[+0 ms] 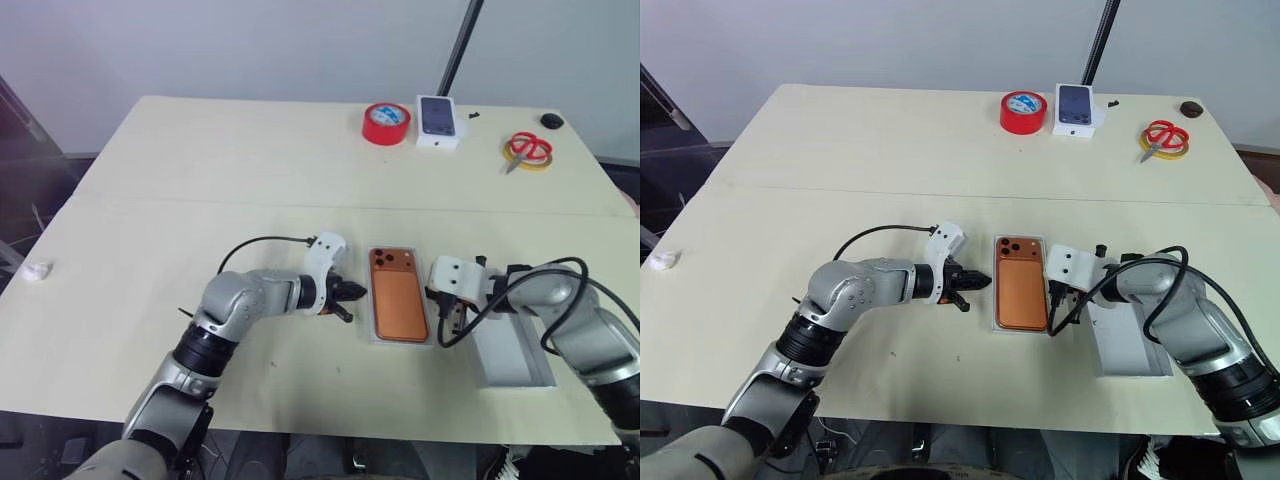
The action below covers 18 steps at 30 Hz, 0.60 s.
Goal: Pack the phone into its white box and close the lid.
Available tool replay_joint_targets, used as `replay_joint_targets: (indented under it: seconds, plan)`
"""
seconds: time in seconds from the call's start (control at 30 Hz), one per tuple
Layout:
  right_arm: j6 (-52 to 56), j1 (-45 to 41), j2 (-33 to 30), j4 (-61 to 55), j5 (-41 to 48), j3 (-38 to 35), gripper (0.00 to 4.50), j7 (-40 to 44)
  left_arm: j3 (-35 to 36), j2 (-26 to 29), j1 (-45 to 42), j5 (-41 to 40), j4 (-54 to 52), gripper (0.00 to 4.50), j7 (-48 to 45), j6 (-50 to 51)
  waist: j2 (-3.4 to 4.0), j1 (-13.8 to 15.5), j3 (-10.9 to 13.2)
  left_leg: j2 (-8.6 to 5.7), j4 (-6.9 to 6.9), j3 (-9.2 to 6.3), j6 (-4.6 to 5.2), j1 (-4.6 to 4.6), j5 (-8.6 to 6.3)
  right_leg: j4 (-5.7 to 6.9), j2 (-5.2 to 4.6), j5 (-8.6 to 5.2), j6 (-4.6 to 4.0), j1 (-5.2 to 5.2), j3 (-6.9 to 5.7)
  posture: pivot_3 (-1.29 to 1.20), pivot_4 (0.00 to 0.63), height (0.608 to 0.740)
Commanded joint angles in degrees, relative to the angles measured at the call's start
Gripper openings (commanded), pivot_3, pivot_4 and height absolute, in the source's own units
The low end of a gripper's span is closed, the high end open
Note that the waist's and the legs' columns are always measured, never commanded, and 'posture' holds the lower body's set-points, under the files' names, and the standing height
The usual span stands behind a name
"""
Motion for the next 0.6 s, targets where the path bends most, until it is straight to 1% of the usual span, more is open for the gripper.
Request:
replay_joint_targets:
  seconds: [0.03,0.17,0.27,0.33,0.37,0.4,0.47,0.53,0.6]
  plan:
    - [-0.24,0.98,-1.64,-1.87,0.05,-2.28,0.0,-0.39,0.28,-1.28,-0.93,0.84,-0.71,0.07,-2.6,-0.49,0.0,0.02,0.0,0.01,0.0,0.0,0.0,0.0,0.0,0.0,0.0,0.0,0.0,0.0,0.0,0.0,0.15,0.732]
    - [4.04,0.86,-2.62,-3.58,4.05,-6.53,0.0,1.23,2.5,0.05,0.85,0.92,-3.04,0.07,-3.51,0.81,0.0,0.04,0.0,0.01,0.01,0.0,0.0,0.0,0.0,0.01,-0.01,0.0,0.0,0.0,0.01,0.0,0.15,0.732]
    - [8.39,2.27,-4.62,-7.29,8.84,-10.93,0.79,4.33,5.37,2.47,3.56,0.38,-6.1,0.0,-3.63,1.74,0.02,-0.03,0.01,0.05,-0.01,0.0,0.0,0.0,0.0,0.01,0.0,0.0,0.0,-0.01,0.01,0.0,0.15,0.732]
    - [13.48,3.51,-5.79,-10.38,12.39,-14.14,1.81,5.31,7.33,5.4,6.32,1.17,-8.62,0.0,-4.52,-0.1,0.02,-0.03,0.0,0.12,-0.01,-0.02,0.0,0.03,0.0,0.05,0.03,0.0,0.0,0.0,-0.01,0.0,0.15,0.732]
    - [15.85,3.84,-6.1,-11.34,13.63,-15.26,2.23,5.12,7.78,6.68,7.48,1.81,-9.65,0.0,-5.08,-1.38,0.02,-0.14,0.0,0.14,-0.02,-0.03,0.0,0.04,0.0,0.07,0.04,0.0,0.0,0.0,-0.02,0.0,0.15,0.732]
    - [18.98,4.21,-6.84,-12.06,14.5,-15.91,2.77,4.89,7.31,8.7,8.94,3.54,-10.91,0.0,-6.3,-4.22,0.02,-0.21,0.0,0.18,-0.02,-0.03,0.0,0.07,0.0,0.09,0.05,0.0,0.0,0.01,-0.01,0.0,0.15,0.732]
    - [22.52,5.1,-7.72,-12.83,15.97,-16.95,2.77,4.62,6.23,11.39,11.02,5.95,-12.6,0.0,-8.3,-8.31,0.03,-0.14,0.0,0.21,-0.02,-0.02,0.0,0.08,0.0,0.11,0.04,0.0,-0.01,0.01,-0.01,0.0,0.15,0.732]
    - [29.13,5.84,-8.61,-14.01,18.05,-17.7,2.77,3.75,5.58,14.61,13.88,8.16,-15.23,0.0,-12.1,-14.19,0.03,0.0,0.0,0.21,-0.02,0.0,-0.01,0.08,0.0,0.1,0.0,0.0,-0.02,0.02,0.0,0.0,0.15,0.732]
    - [34.1,5.72,-9.09,-14.9,19.58,-17.78,2.77,2.51,5.23,16.44,15.66,9.72,-16.79,0.0,-14.92,-18.54,0.04,0.08,0.0,0.22,-0.03,0.02,0.0,0.07,0.0,0.05,-0.05,-0.01,-0.03,0.03,0.02,0.0,0.15,0.732]
